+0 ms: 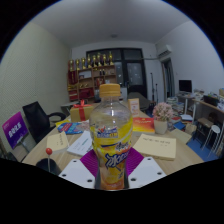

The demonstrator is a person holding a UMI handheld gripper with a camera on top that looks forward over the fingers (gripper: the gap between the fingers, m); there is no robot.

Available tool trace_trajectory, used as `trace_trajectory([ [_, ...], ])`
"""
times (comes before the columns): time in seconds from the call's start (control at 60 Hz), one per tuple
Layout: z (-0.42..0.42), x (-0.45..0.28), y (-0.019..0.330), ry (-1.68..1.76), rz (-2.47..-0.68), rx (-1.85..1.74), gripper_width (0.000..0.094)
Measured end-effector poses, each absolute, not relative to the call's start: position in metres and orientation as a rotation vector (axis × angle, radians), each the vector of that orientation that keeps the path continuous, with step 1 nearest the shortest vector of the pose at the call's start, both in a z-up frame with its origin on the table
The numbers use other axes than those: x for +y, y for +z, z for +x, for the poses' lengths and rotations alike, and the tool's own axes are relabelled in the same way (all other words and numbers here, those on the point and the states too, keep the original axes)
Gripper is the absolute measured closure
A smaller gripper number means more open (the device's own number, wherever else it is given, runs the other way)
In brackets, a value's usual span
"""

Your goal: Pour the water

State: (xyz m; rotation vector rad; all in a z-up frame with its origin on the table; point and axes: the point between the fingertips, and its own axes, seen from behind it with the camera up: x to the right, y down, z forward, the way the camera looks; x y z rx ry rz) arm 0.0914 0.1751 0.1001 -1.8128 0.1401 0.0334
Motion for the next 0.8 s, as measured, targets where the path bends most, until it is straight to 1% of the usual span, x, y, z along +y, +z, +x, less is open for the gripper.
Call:
trace_trajectory([
  [0.067, 0.092, 0.173, 0.084, 0.045, -1.826, 0.123, 0.0612],
  [0.117, 0.081, 0.174, 0.06, 0.058, -1.855, 0.112, 0.0604],
  [0.133, 0.083, 0.177, 0.07, 0.063, -1.805, 0.102, 0.0598],
  [0.233, 0.092, 0.161, 0.069, 0.034, -1.752, 0.044, 0.0596],
  [0.317, 0.09, 0.165, 0.07, 0.022, -1.759, 0.063, 0.0544],
  [0.367, 0.088, 0.165, 0.07, 0.021, -1.769, 0.069, 0.0484],
  [0.4, 0.089, 0.165, 0.068, 0.022, -1.79, 0.073, 0.047],
  [0.45, 0.087, 0.159, 0.059, 0.041, -1.867, 0.098, 0.0408],
  [0.5, 0.083, 0.148, 0.05, 0.084, -1.949, 0.136, 0.0289],
  [0.583, 0.08, 0.127, 0.061, 0.115, -1.972, 0.151, 0.008],
  [0.617, 0.08, 0.115, 0.066, 0.099, -1.989, 0.152, 0.0083],
  [0.633, 0.079, 0.108, 0.069, 0.089, -1.996, 0.15, 0.0104],
  [0.65, 0.079, 0.101, 0.073, 0.076, -2.002, 0.149, 0.0107],
  [0.8, 0.065, 0.025, 0.113, -0.05, -2.028, 0.132, 0.0108],
])
